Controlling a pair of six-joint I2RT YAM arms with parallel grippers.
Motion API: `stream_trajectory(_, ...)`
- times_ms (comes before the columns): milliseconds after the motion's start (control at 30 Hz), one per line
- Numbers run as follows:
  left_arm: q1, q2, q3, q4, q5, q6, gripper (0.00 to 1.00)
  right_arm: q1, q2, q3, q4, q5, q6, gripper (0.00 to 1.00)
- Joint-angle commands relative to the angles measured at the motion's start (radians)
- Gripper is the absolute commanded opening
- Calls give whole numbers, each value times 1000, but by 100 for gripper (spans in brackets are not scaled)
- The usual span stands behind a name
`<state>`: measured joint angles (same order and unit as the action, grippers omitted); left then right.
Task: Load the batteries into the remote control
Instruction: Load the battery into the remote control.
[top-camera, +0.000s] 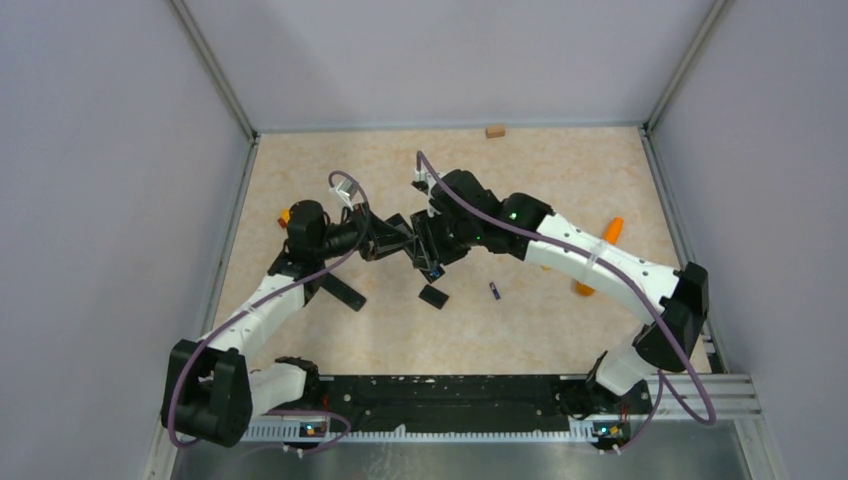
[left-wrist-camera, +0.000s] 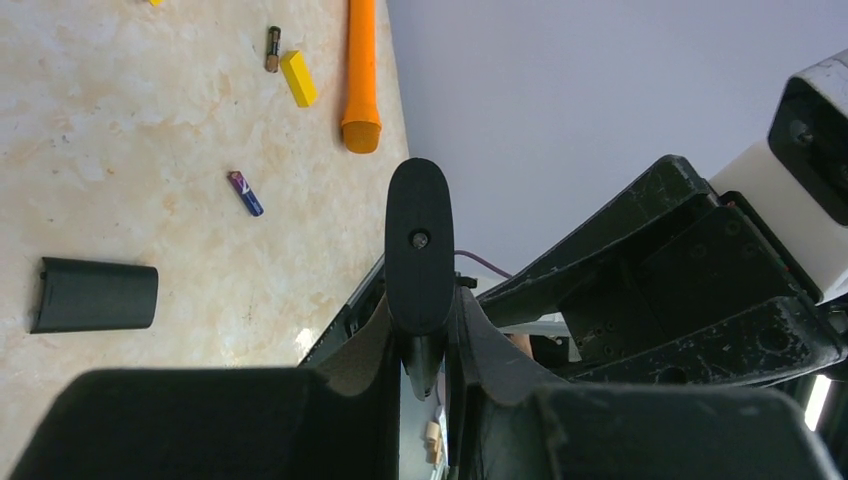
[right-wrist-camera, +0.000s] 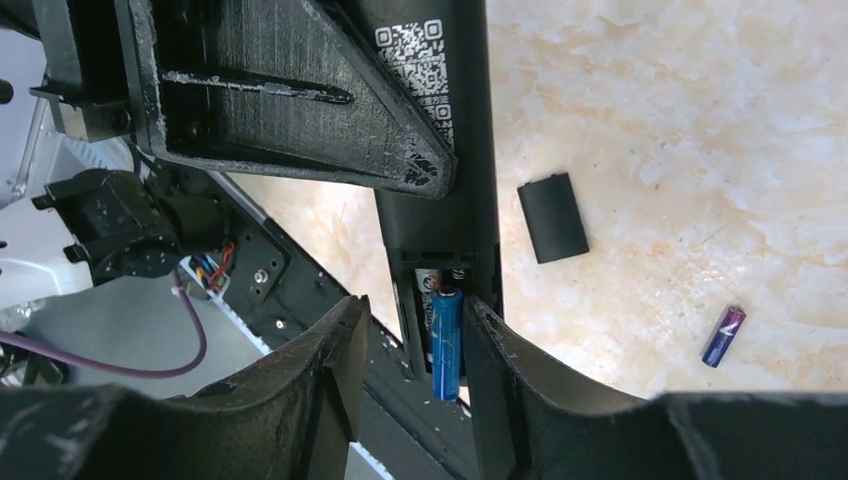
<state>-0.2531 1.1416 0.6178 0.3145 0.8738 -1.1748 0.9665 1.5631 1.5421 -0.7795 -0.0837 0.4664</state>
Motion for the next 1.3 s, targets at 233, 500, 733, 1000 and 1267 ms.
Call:
stream_trajectory(233, 15, -22, 2, 37, 80, -3, 0, -27, -86, 23, 18, 135, 10, 34)
stream_trajectory(500, 18, -34, 8, 38, 82, -26, 0, -26, -148, -38, 108, 126, 47, 45)
stream_trajectory(733, 25, -71, 12, 99, 55, -150, 0, -40, -325, -279, 395, 196, 330, 76)
stream_trajectory(1000, 61, -83, 2, 309, 16, -446, 0, -35, -458, -539, 866, 185, 576, 80)
stream_trajectory(1267, 87, -78, 50, 360, -7, -573, 0, -24, -519, -727, 1200, 206, 724, 81)
